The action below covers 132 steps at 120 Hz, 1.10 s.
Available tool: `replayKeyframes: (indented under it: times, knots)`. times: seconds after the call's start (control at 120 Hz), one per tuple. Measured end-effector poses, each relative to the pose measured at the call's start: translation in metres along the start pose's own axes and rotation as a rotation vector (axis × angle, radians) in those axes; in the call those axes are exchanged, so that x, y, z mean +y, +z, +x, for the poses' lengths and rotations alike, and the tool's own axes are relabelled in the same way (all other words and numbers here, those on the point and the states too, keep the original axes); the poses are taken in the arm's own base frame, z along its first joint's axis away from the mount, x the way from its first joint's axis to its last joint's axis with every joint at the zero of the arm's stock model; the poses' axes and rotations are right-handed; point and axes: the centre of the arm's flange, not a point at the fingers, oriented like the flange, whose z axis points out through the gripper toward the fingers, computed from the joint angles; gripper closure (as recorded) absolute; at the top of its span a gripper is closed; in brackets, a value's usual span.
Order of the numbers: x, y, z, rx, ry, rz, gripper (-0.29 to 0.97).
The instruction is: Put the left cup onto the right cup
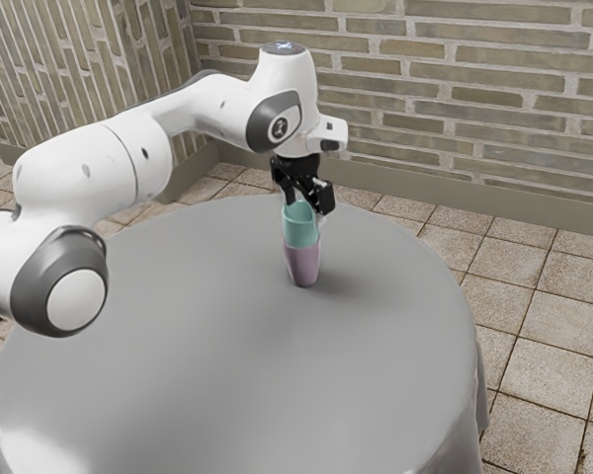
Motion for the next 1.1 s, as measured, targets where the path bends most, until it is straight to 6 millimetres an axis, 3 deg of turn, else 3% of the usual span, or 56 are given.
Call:
replayKeyframes:
  times: [0.2, 0.367, 0.725, 1.1]
  knots:
    - [0.002, -0.007, -0.008, -0.022, 0.001, -0.012, 0.01]
    - [0.008, -0.016, -0.027, -0.058, 0.0, -0.038, 0.01]
    - [0.014, -0.06, -0.082, -0.092, -0.009, -0.068, 0.0]
    - [0.005, -0.105, -0.128, -0.062, -0.046, -0.087, 0.0]
